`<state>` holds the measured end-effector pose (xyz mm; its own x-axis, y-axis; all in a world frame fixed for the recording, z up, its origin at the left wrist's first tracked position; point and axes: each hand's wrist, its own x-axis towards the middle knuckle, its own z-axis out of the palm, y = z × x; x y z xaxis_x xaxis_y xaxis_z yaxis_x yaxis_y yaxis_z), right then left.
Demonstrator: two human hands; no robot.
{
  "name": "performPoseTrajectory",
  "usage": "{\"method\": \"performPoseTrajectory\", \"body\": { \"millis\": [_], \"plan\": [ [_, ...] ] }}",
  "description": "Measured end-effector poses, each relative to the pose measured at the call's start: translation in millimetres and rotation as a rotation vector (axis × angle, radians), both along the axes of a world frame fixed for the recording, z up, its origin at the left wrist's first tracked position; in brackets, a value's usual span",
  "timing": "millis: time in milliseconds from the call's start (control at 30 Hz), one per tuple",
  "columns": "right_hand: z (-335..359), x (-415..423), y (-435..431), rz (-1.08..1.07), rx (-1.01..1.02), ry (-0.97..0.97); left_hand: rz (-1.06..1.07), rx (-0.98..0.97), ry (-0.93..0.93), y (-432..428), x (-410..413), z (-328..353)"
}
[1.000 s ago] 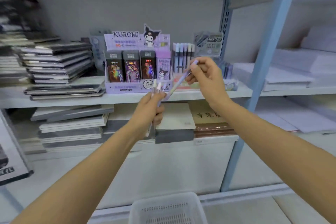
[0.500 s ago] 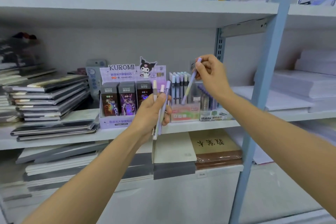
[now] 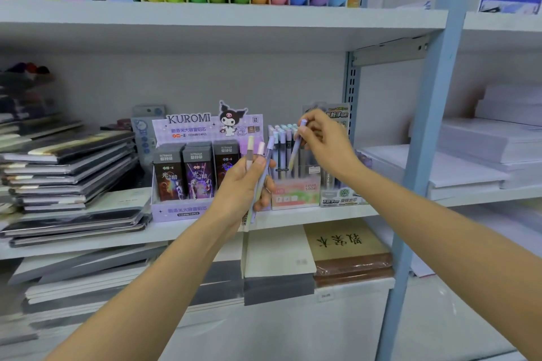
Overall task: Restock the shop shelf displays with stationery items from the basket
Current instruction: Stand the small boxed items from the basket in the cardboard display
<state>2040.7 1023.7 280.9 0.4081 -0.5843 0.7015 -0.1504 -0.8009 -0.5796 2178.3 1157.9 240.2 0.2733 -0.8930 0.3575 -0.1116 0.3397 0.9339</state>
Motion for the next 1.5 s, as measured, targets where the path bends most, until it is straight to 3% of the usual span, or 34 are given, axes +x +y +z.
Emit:
{"method": "performPoseTrajectory", "body": {
  "millis": [167,367,567,633,733,900,1033,1100,1200,1500],
  "plan": [
    [9.1,0.3,-5.3,0.009,-0.062,0.114,0.004,-0.004,-0.010,-6.4,3.0,1.1],
    [1.9,8.7,-8.0,-0.013,-0.074,0.034,0.005,0.000,0.000,-11.0,4.1,0.0],
    [-6.2,13.3,-10.1,-0.159,-0.176,0.132,0.001,0.000,0.024,-12.0,1.1,0.4],
    [-1.0,10.0,-6.8,-0.159,-0.140,0.056,-0.003,0.001,0.028,-11.7,-0.9,0.8],
    [6.3,3.9,6.7,0.051,0.028,-0.065,-0.008,-0.002,0.020,-11.8,-6.0,2.0],
    [5.4,-0.2,22.3,0.331,0.245,-0.044,-0.021,-0.005,-0.013,-12.4,-16.3,6.9],
    [18.2,-11.7,18.7,0.313,0.255,-0.228,-0.014,-0.007,0.074,-8.2,-15.7,11.1],
    [28.3,-19.4,12.3,0.247,0.235,-0.367,0.030,0.006,0.056,-5.4,-13.0,12.8],
    [37.1,-27.7,0.3,0.116,0.145,-0.429,0.097,0.016,-0.022,-5.7,-9.8,11.5],
    [2.0,-14.7,-17.8,-0.019,0.003,-0.122,0.018,0.081,0.059,-14.5,-6.4,7.8]
  ]
}}
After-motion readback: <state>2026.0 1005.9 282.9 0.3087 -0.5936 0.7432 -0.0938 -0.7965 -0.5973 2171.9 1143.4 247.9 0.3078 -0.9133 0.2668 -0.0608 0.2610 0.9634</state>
